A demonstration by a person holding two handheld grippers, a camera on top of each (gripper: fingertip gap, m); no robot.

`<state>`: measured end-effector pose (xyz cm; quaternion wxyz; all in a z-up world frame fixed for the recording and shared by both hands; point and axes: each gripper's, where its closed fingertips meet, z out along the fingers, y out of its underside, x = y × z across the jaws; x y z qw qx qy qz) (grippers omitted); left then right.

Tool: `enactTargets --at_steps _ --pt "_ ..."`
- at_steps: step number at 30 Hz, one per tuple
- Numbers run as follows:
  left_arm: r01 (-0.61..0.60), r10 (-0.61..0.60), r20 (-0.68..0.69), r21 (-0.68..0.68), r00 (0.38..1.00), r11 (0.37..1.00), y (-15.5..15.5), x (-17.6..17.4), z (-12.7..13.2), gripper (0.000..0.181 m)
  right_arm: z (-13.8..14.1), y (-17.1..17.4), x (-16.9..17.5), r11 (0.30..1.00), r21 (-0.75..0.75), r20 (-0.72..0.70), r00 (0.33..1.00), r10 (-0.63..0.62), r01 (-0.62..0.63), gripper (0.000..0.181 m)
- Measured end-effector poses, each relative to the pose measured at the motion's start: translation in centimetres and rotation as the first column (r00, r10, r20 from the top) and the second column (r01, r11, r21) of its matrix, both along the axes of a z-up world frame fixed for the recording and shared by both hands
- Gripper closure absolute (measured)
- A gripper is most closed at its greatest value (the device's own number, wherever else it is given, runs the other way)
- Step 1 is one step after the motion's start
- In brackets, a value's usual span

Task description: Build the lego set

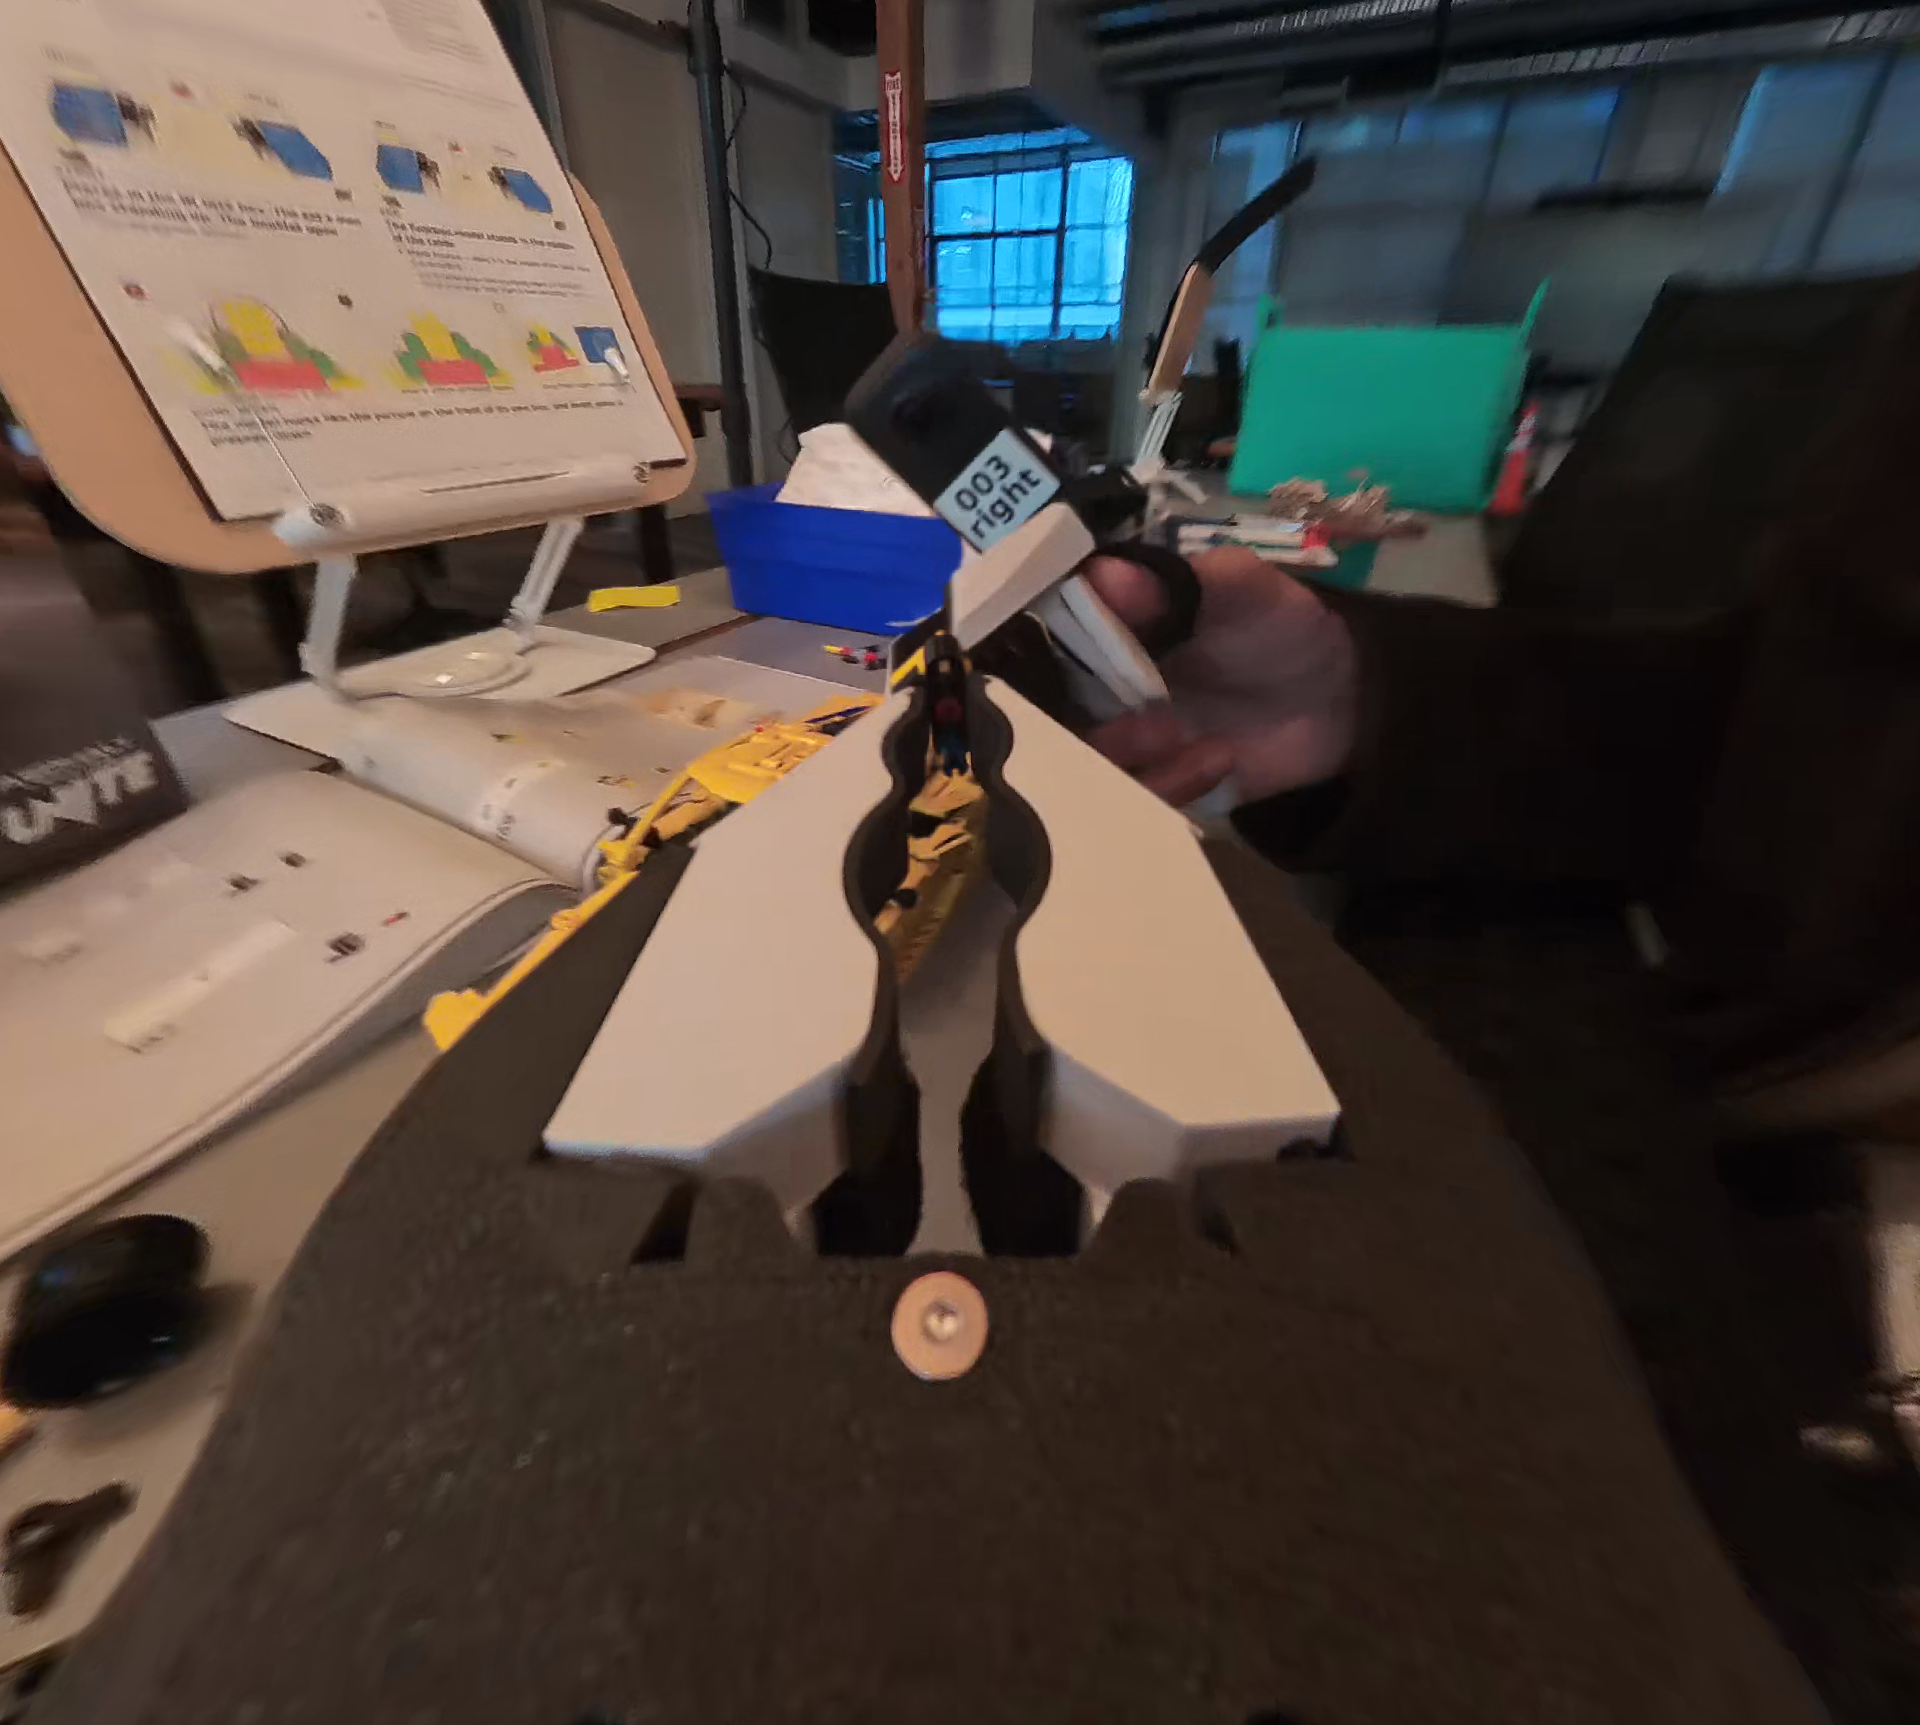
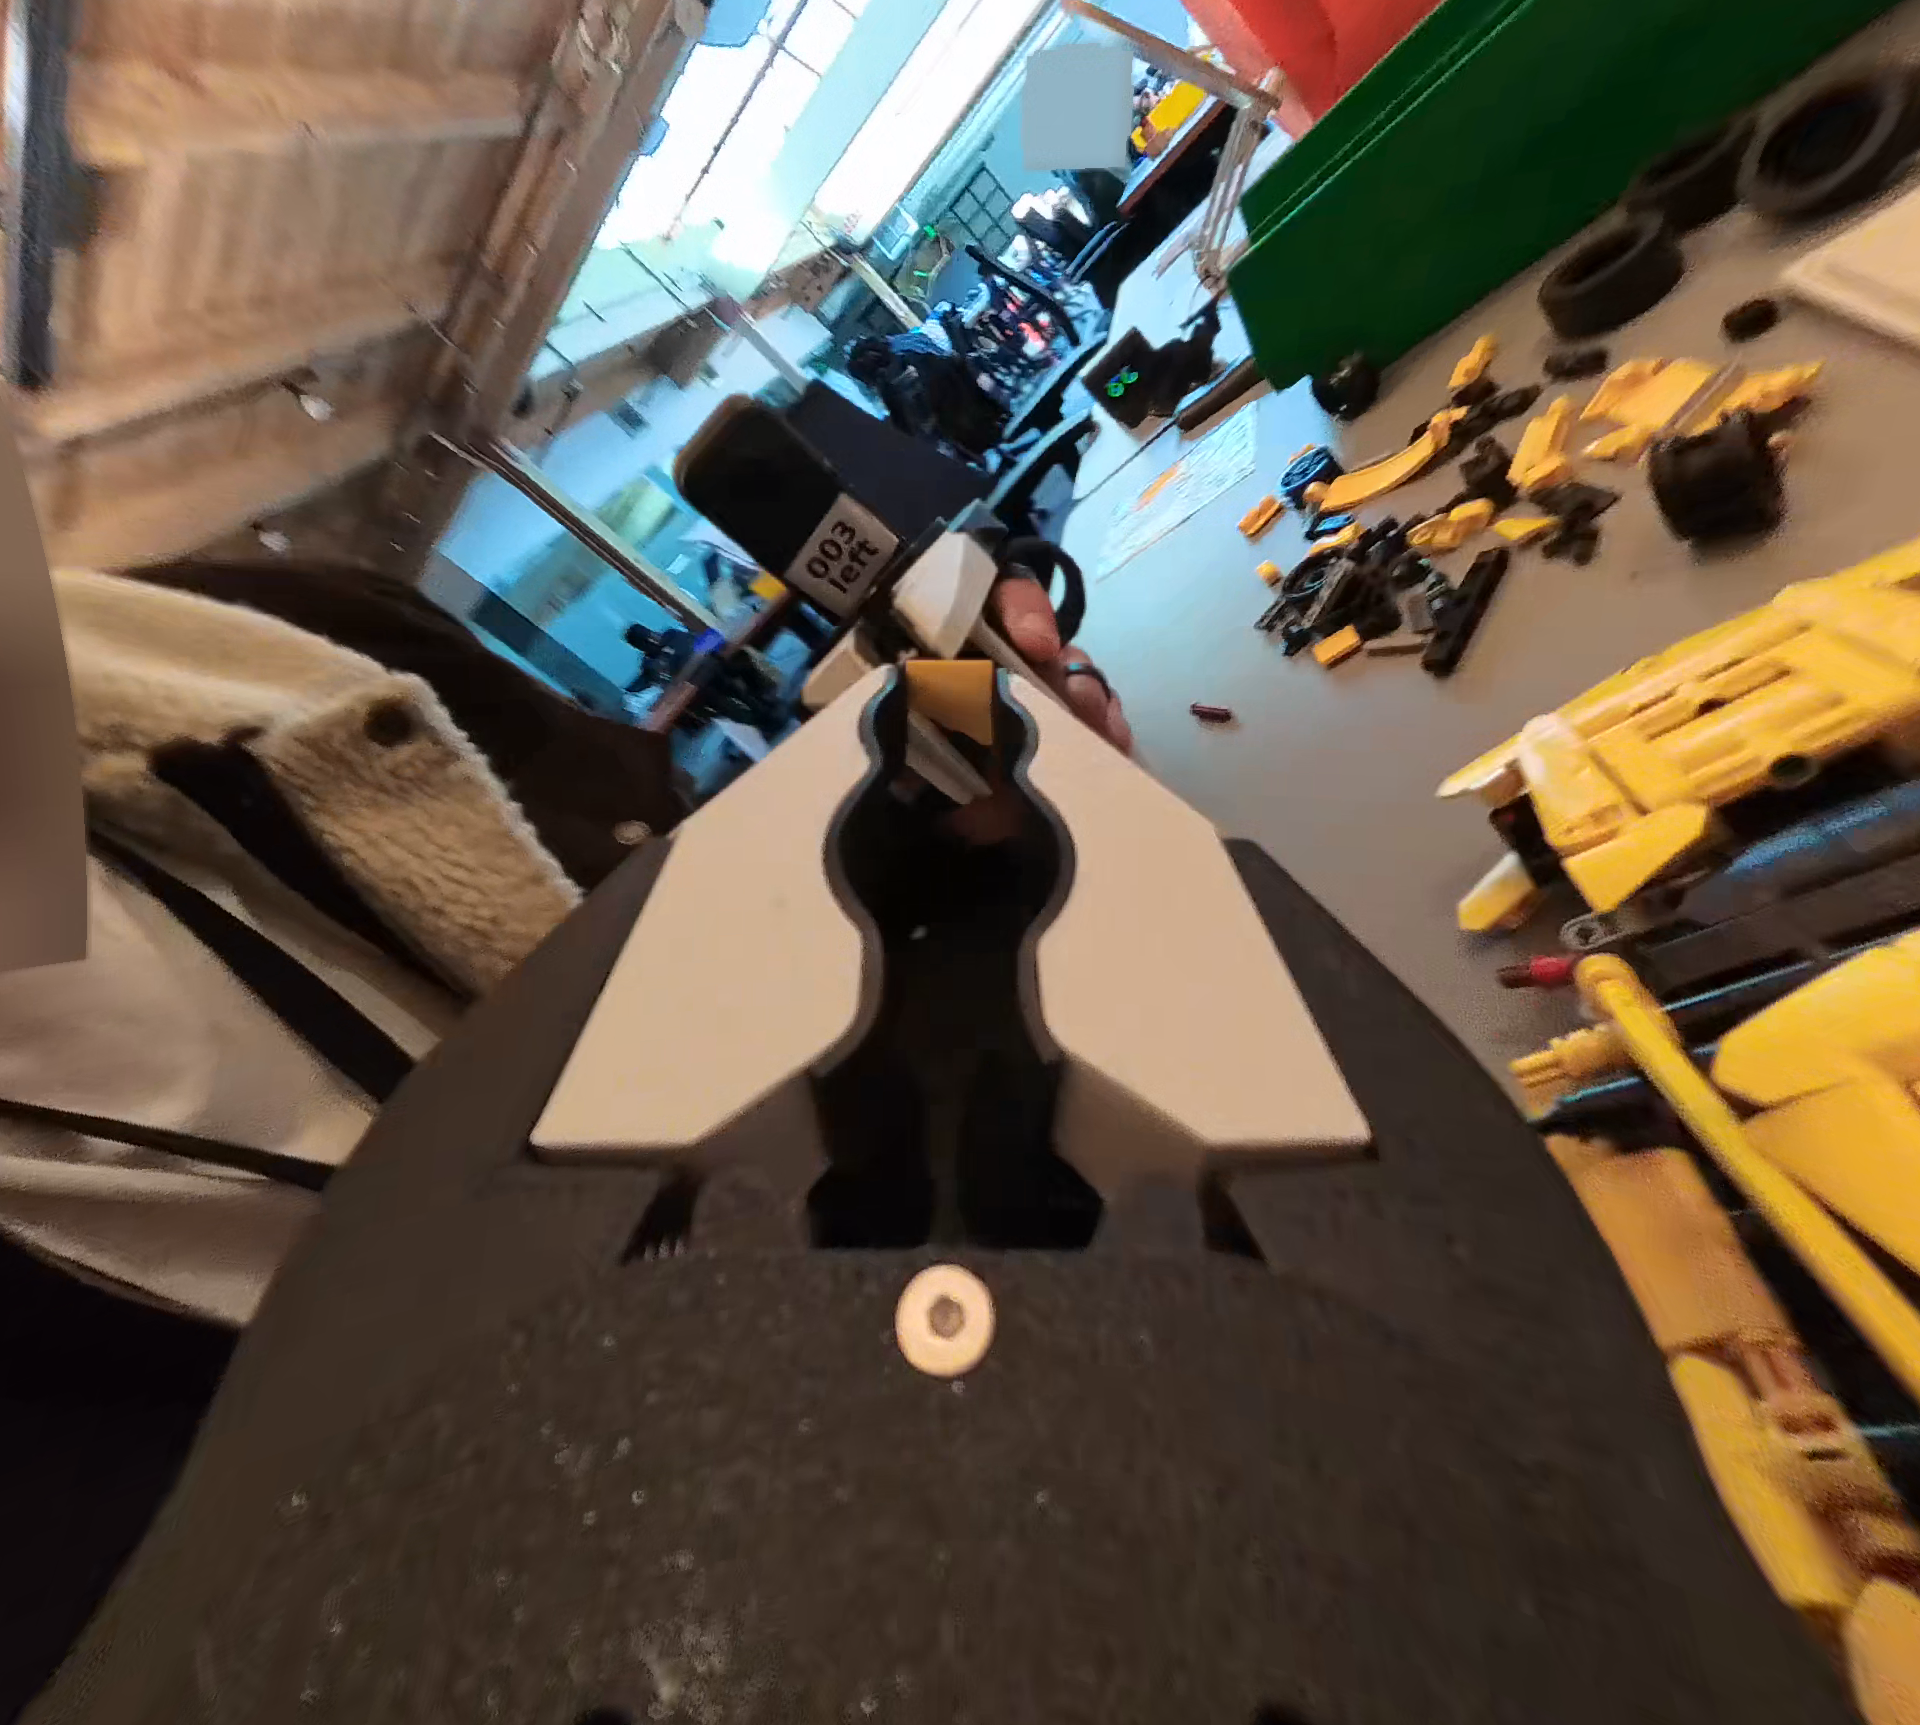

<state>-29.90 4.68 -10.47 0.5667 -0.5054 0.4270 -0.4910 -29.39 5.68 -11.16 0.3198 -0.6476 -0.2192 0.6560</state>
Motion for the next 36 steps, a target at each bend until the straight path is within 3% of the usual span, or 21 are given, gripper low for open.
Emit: enactTargets --at_steps 9,18,28,33,36 --pt "-0.056 0.060 -0.054 0.071 0.997 0.996 0.3 0.3 -0.6 0.175 -0.3 -0.5 -0.5 0.971 -0.219 -0.108 0.991 0.078 -0.100 0.167" --pt "-0.069 0.074 -0.071 0.065 0.995 0.995 0.6 0.3 -0.9 0.174 -0.2 -0.3 -0.4 0.959 -0.258 -0.148 0.986 0.080 -0.116 0.167" --pt "-0.042 0.041 -0.028 -0.023 0.999 0.999 0.8 0.1 -0.5 0.174 0.3 -0.3 -0.7 0.985 -0.153 -0.124 0.990 0.059 -0.078 0.167" --pt "0.058 -0.041 0.103 -0.171 0.994 0.984 0.5 -0.5 0.8 0.174 1.4 -0.8 -1.3 0.992 0.127 -0.079 0.997 0.000 0.010 0.167" --pt "0.109 -0.077 0.154 -0.215 0.985 0.971 0.4 -0.7 1.2 0.175 1.7 -1.1 -1.5 0.983 0.182 -0.085 0.996 -0.008 0.023 0.167"
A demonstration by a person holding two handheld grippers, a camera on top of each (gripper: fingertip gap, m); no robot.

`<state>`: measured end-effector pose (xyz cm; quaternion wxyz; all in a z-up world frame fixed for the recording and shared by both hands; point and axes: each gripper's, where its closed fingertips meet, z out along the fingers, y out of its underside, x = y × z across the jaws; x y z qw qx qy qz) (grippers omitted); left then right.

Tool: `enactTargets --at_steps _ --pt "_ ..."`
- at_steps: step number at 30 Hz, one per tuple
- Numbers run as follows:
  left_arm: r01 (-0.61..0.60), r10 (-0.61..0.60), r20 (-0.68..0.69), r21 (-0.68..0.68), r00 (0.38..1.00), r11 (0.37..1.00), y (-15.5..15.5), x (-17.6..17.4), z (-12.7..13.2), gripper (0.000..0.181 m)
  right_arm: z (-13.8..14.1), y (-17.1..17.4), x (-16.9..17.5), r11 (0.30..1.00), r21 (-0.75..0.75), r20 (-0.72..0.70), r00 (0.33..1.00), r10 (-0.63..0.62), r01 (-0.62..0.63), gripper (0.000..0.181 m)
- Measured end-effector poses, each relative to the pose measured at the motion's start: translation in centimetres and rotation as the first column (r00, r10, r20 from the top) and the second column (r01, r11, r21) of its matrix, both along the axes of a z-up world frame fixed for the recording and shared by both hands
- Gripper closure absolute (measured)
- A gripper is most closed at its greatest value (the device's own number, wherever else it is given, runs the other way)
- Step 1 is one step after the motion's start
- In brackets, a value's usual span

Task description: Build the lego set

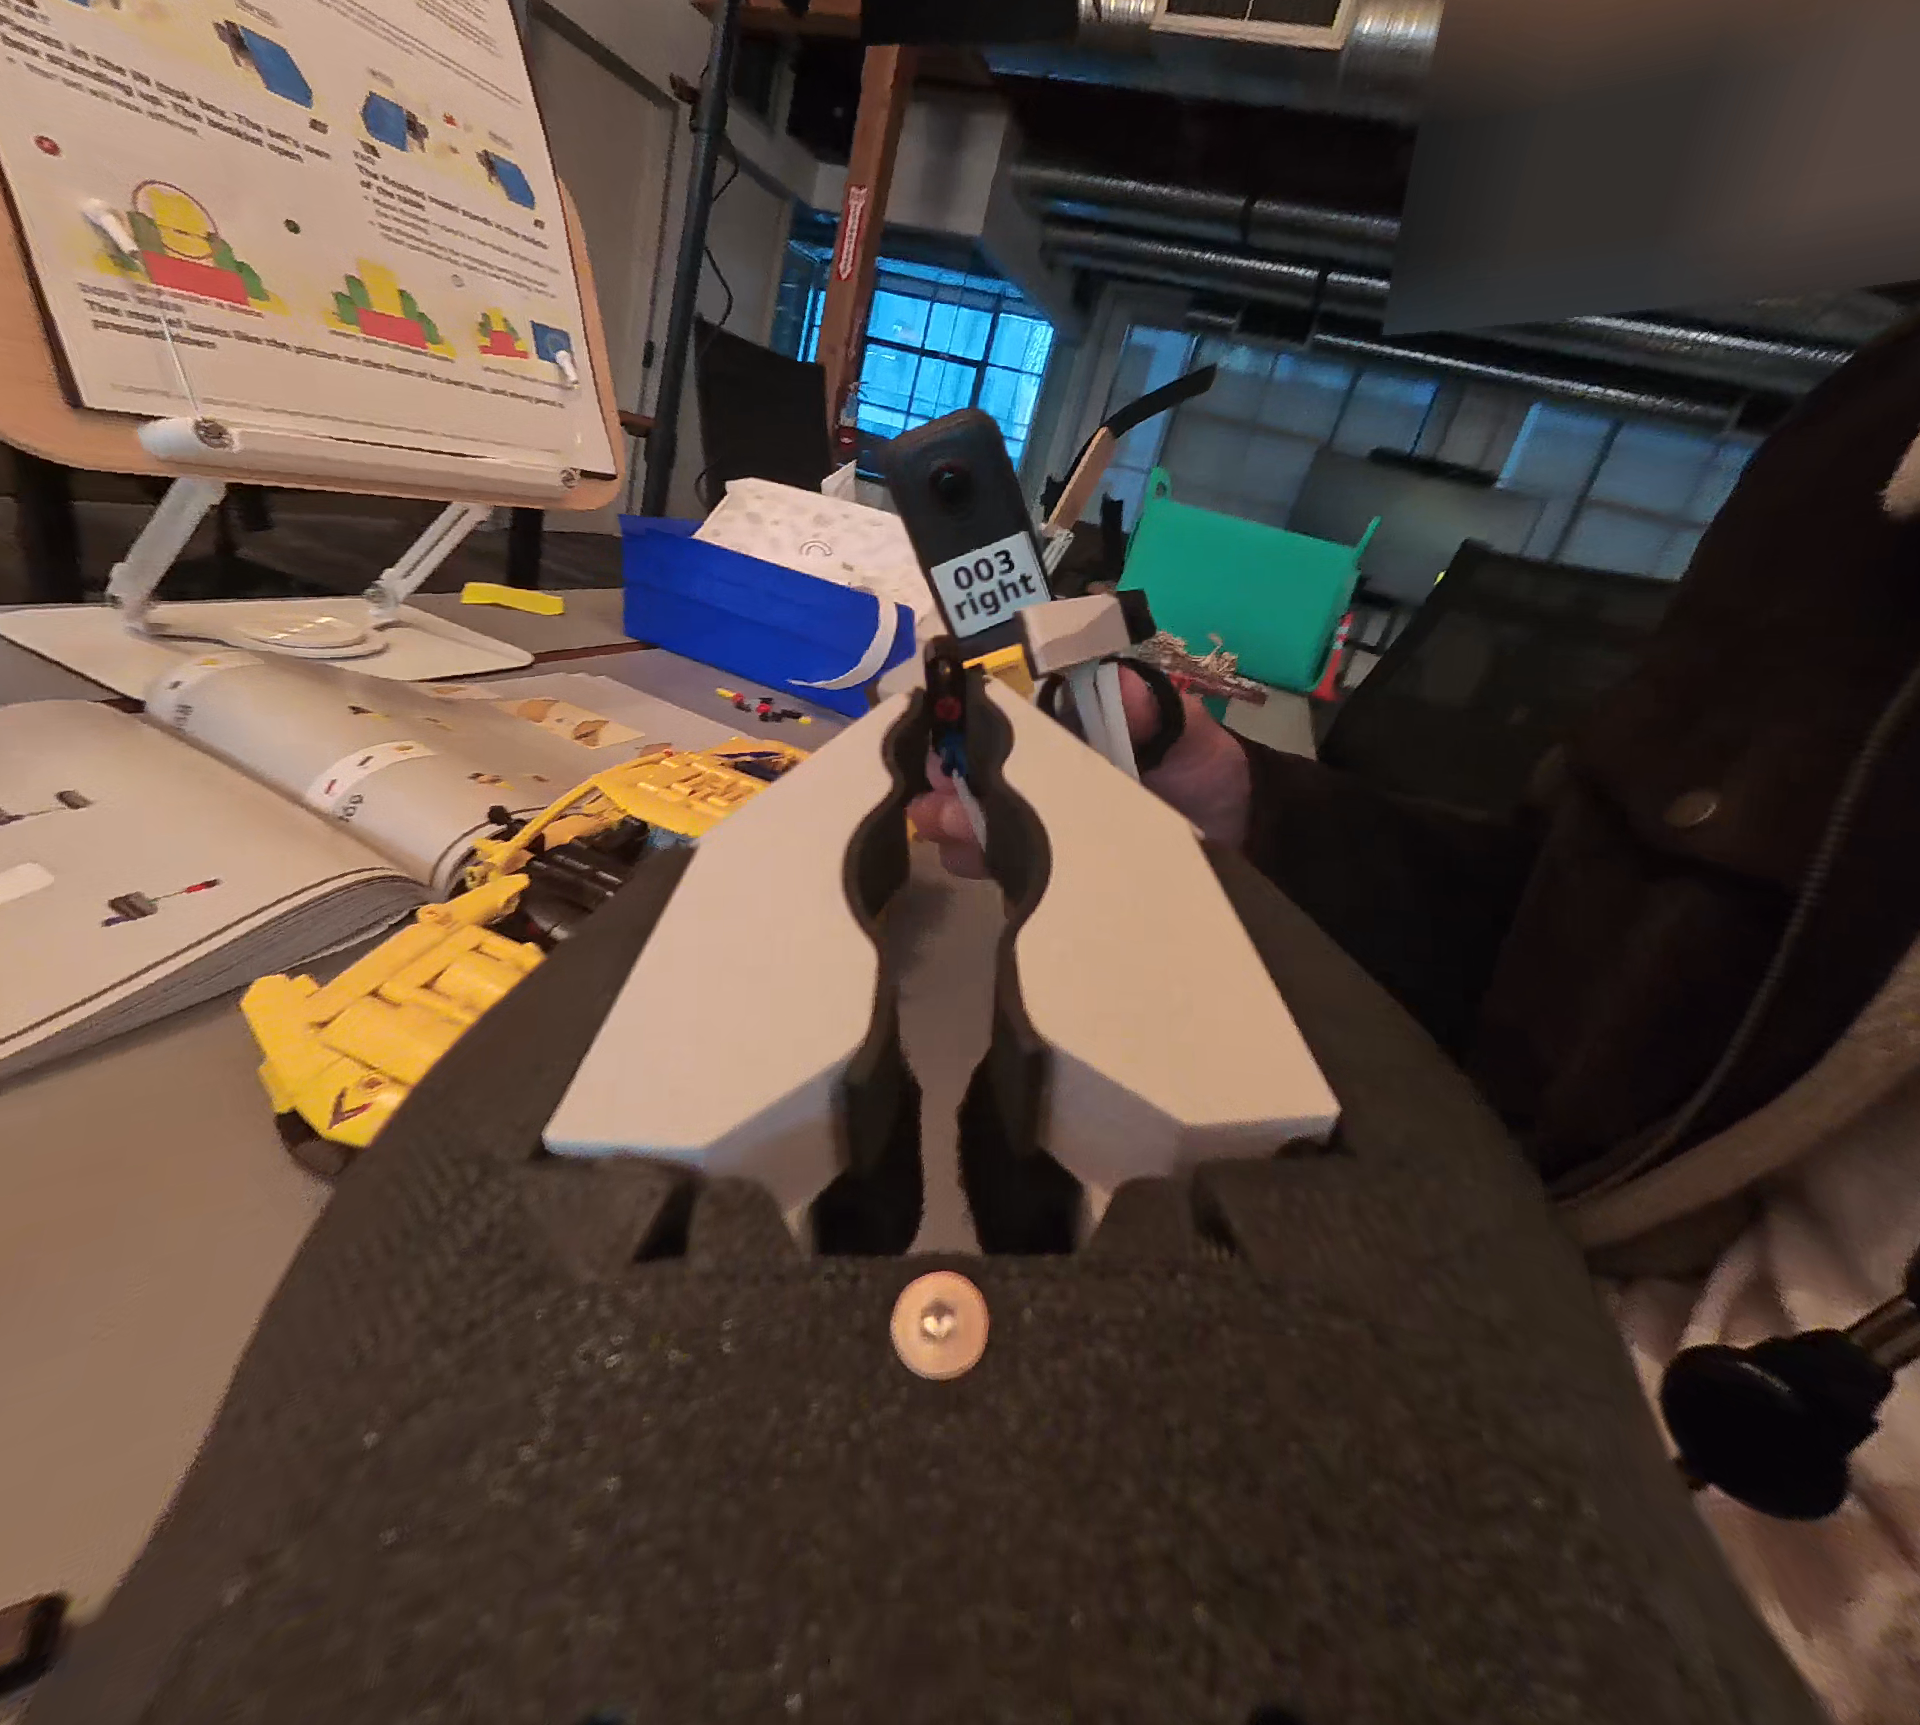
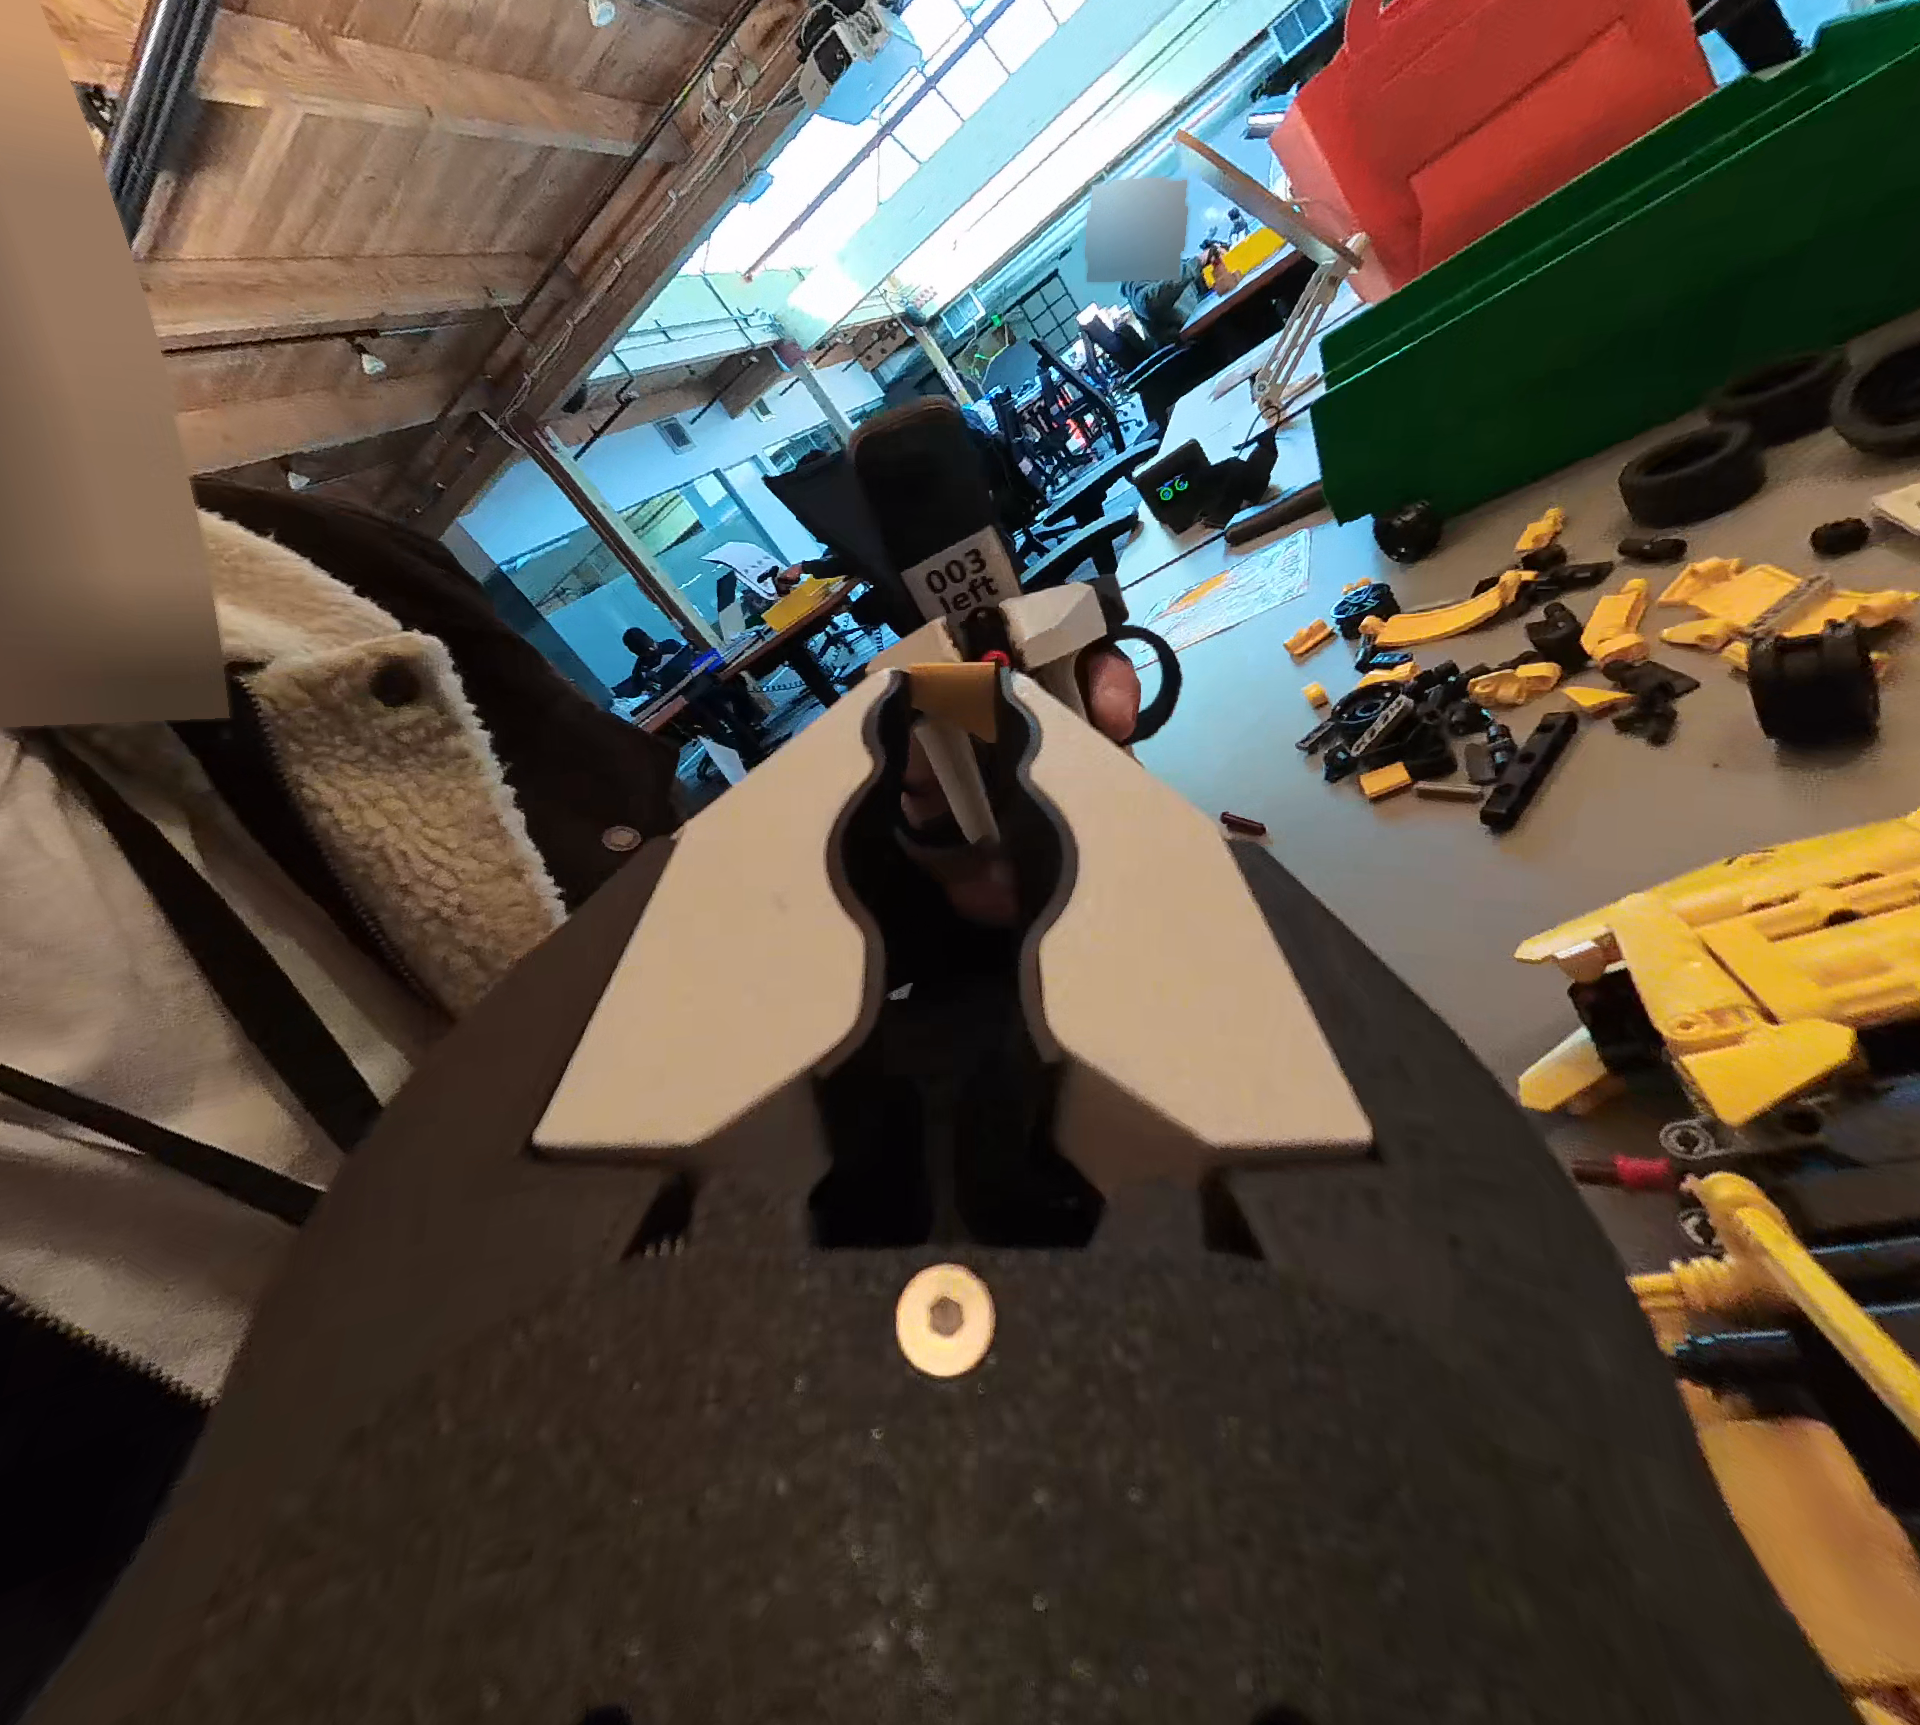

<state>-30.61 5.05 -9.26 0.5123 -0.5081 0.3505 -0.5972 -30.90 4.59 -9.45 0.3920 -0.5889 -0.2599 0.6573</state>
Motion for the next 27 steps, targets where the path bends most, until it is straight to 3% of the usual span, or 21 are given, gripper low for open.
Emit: enactTargets --at_steps 18,27 --pt "0.178 -0.173 0.050 -0.132 0.984 0.975 -1.2 0.1 -0.1 0.175 -0.3 -0.9 0.1 0.981 0.193 0.090 0.996 -0.007 -0.011 0.167" --pt "0.192 -0.191 0.021 -0.191 0.981 0.963 -0.9 0.3 -0.9 0.174 -1.2 -0.6 0.2 0.978 0.208 0.155 0.988 -0.023 -0.010 0.167"
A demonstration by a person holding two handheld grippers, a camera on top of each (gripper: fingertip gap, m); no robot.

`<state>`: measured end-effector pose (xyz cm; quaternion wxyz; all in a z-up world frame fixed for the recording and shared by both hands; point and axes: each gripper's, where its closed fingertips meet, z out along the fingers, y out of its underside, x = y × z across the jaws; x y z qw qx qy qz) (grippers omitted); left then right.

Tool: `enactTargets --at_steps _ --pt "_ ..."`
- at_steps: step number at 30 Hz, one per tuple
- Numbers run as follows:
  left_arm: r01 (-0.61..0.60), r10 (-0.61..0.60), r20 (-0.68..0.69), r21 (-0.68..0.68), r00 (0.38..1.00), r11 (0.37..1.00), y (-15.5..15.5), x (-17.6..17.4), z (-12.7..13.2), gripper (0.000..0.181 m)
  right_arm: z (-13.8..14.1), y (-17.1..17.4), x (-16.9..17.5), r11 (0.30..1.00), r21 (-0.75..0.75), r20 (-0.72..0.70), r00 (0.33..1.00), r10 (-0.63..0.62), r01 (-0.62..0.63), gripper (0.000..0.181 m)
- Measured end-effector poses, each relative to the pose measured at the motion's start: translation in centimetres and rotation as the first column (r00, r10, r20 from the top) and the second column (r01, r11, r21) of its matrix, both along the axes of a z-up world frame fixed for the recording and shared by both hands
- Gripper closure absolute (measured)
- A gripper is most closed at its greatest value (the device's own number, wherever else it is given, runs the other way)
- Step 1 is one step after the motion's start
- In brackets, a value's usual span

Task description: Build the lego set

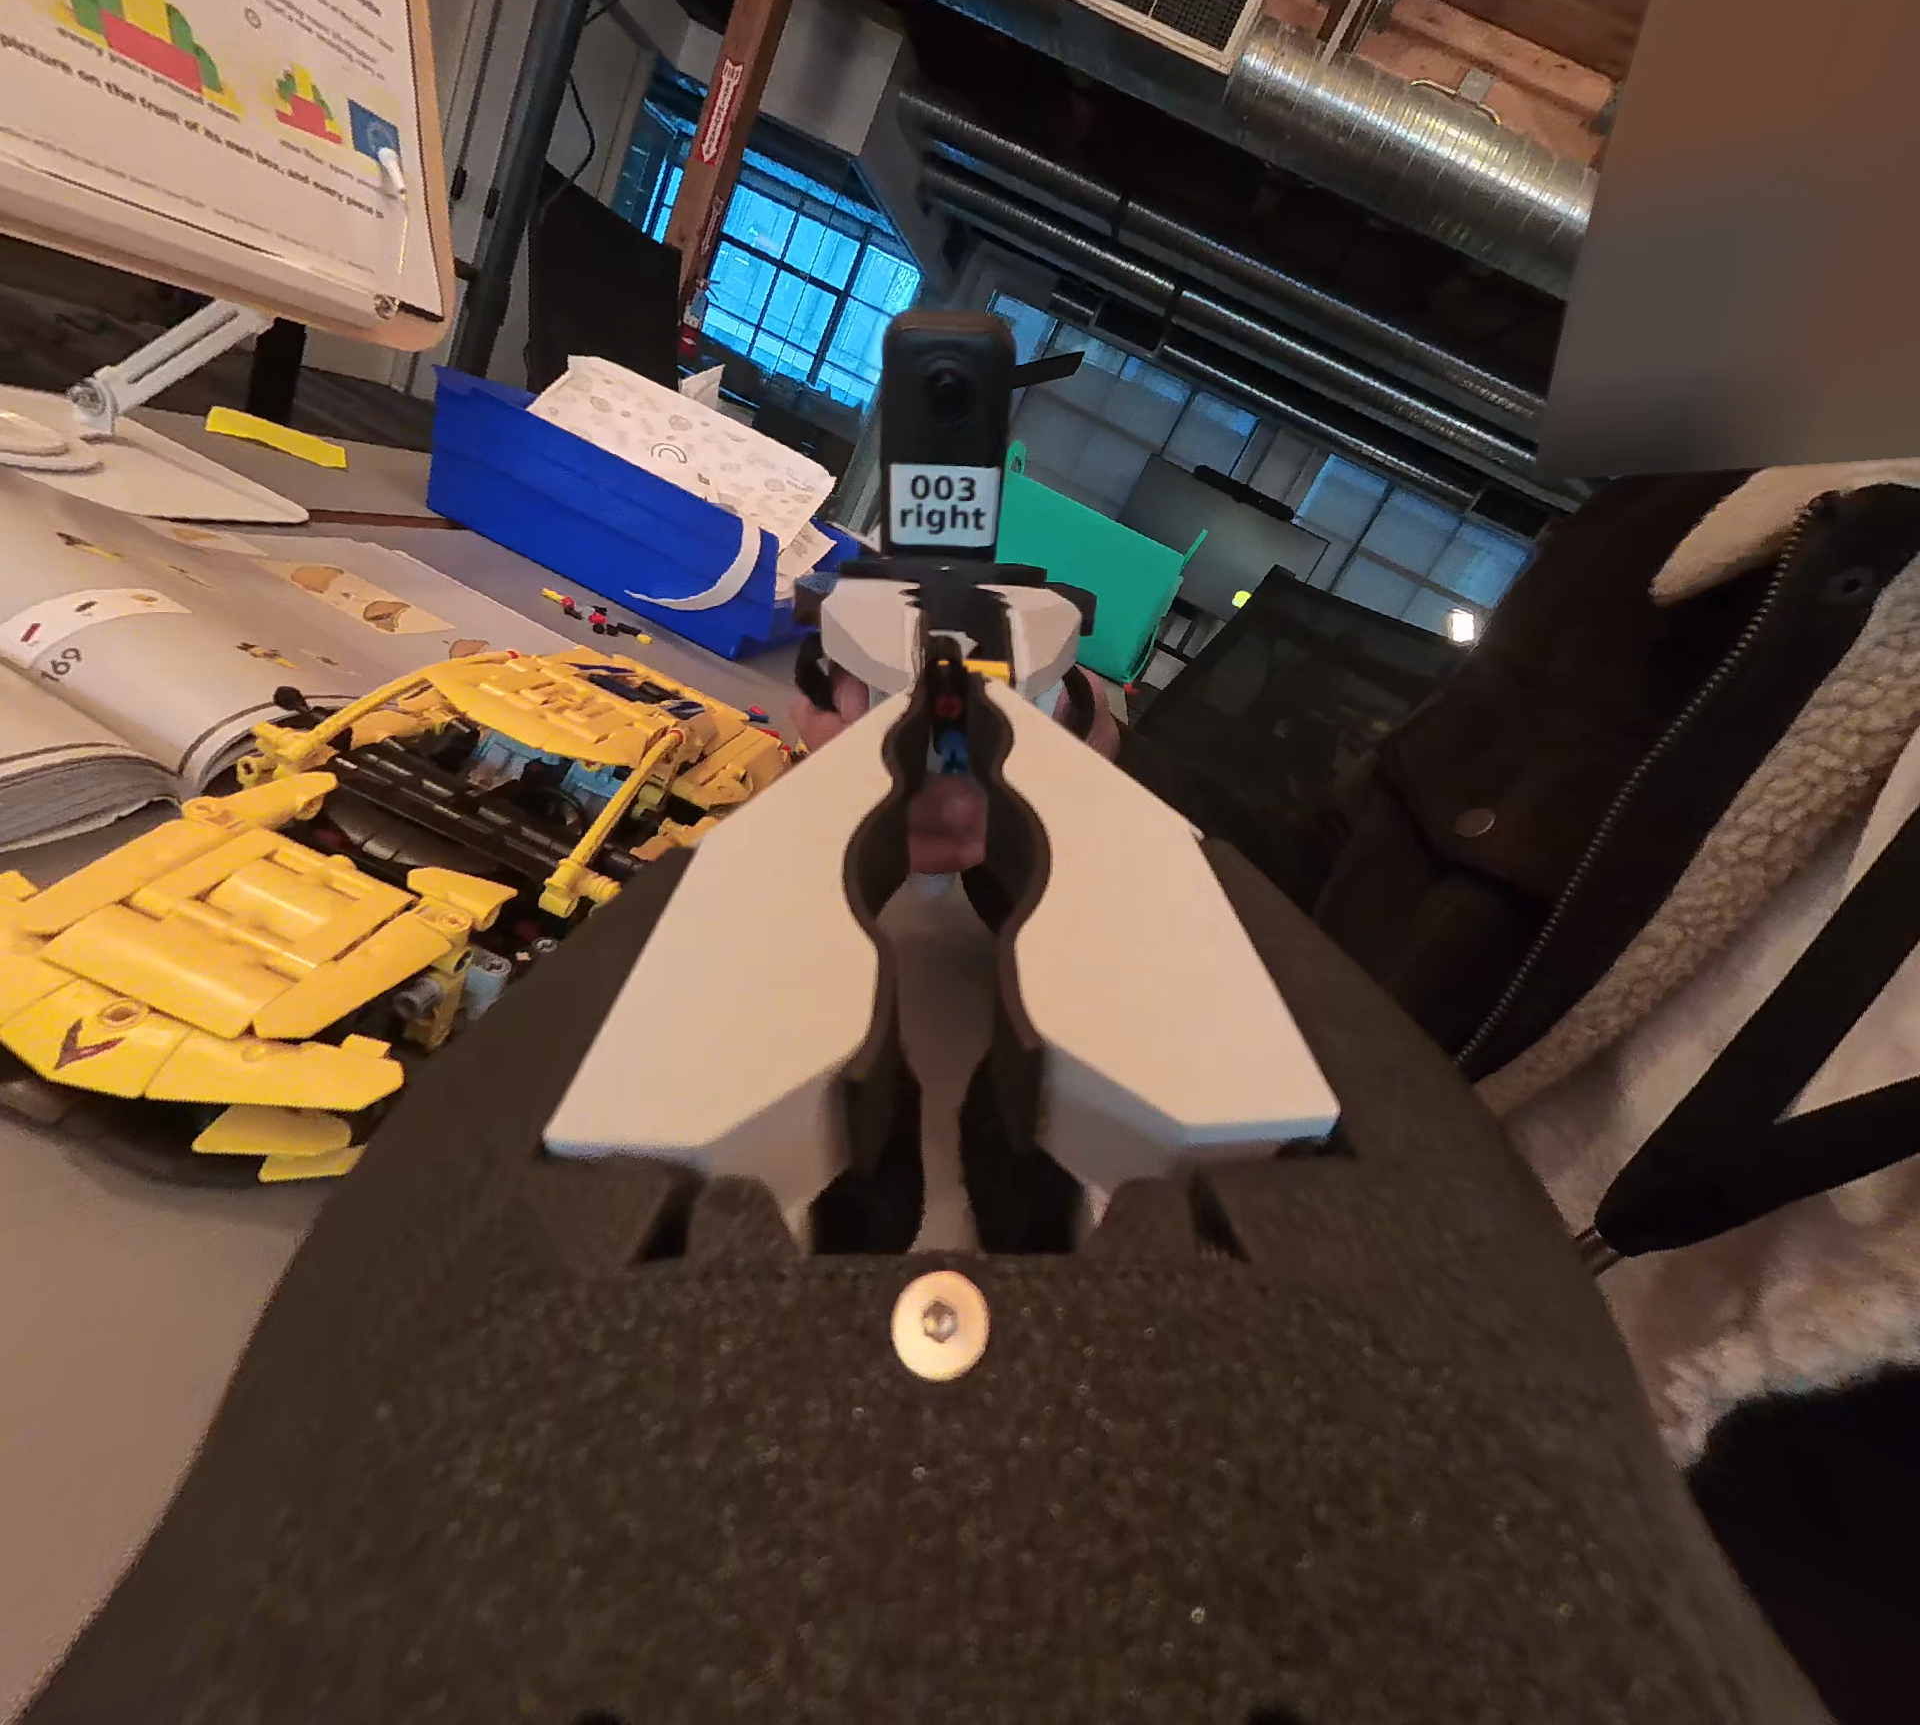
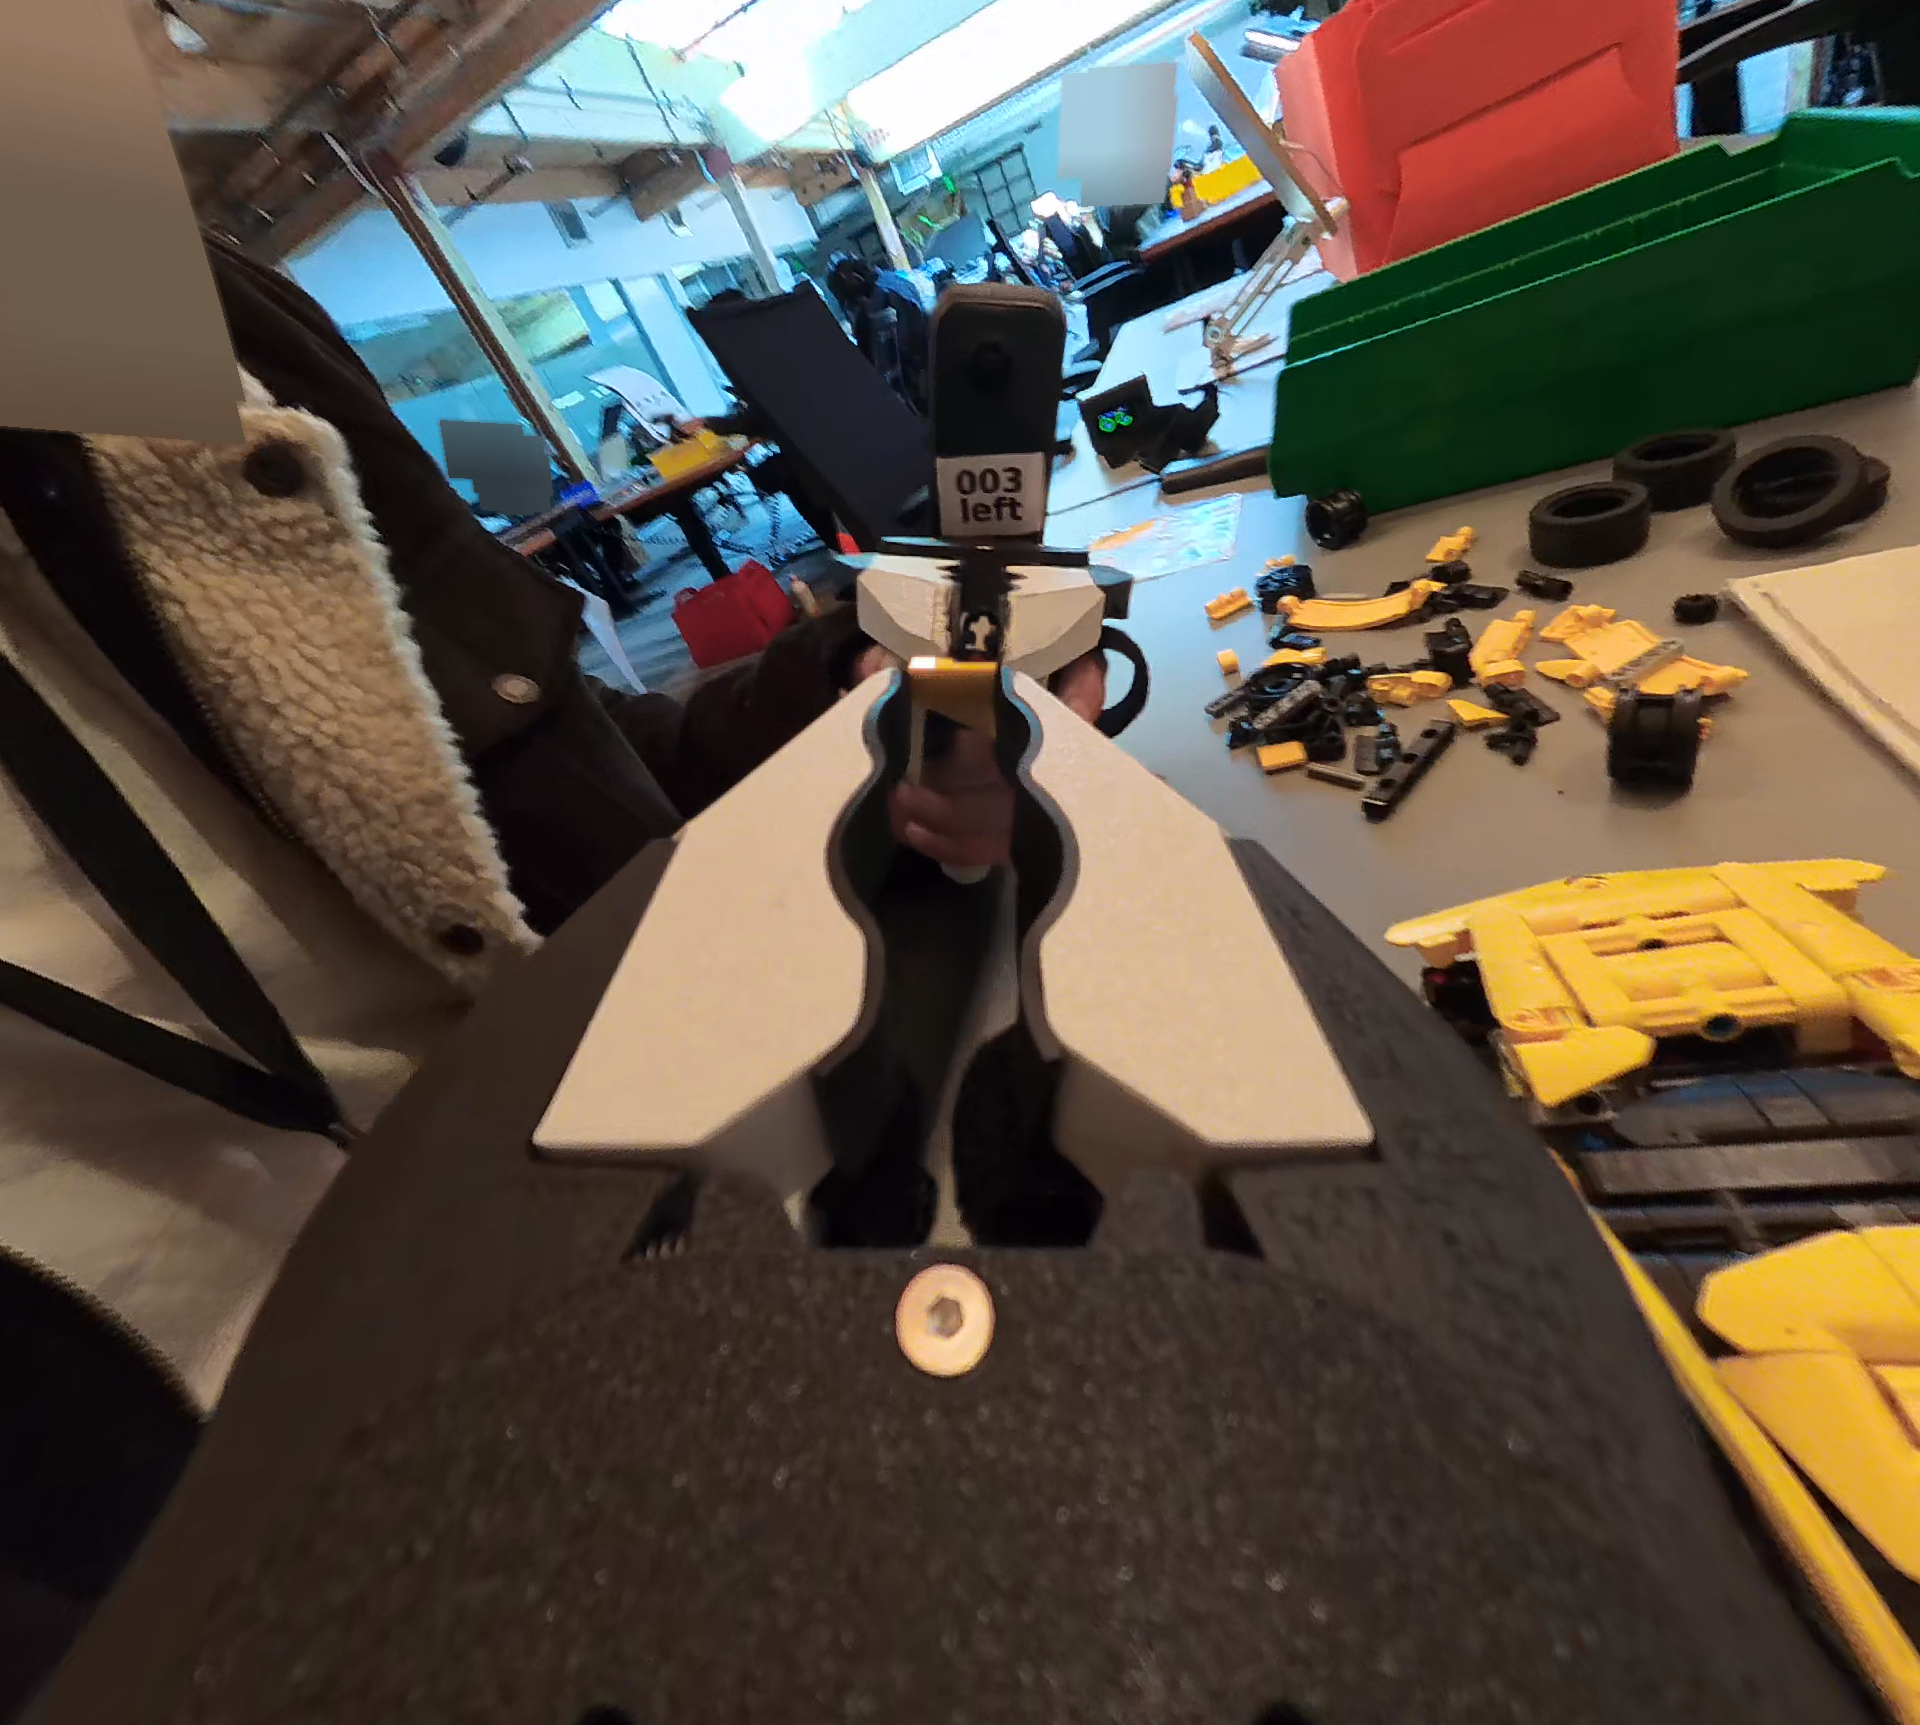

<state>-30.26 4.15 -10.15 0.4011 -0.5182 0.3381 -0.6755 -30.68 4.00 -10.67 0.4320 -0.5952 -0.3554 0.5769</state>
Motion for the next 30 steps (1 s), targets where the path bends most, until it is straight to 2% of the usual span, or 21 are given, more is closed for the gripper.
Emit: enactTargets --at_steps 14,30 --pt "0.016 -0.017 -0.017 -0.049 1.000 0.999 0.30 -0.06 -0.41 0.174 -0.18 0.08 -0.18 1.000 0.022 0.030 0.999 -0.021 0.020 0.167" --pt "0.021 -0.022 -0.008 -0.055 1.000 0.998 0.28 -0.14 -0.26 0.174 0.21 -0.10 -0.31 1.000 0.002 -0.002 1.000 -0.009 0.009 0.167"
